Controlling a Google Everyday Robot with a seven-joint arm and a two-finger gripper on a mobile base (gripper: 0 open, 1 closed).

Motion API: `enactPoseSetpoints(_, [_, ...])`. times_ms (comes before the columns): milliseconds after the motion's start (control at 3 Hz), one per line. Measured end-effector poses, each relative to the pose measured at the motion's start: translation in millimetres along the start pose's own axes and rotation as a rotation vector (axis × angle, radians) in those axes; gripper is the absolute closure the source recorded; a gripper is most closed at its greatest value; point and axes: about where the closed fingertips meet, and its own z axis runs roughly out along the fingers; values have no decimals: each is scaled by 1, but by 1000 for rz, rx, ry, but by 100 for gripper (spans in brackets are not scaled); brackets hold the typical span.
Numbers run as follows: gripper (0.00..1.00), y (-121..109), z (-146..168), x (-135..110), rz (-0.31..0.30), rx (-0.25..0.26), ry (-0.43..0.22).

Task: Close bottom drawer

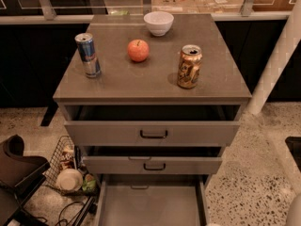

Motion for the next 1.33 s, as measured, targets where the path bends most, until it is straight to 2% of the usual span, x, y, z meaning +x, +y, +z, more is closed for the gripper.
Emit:
enactPoseSetpoints(333, [100, 0, 0, 0, 0, 0, 0])
enactPoseSetpoints(667, [100, -47, -4, 0, -65, 65, -12])
enactPoseSetpoints(1333, [100, -43, -4, 0, -65, 66, -12])
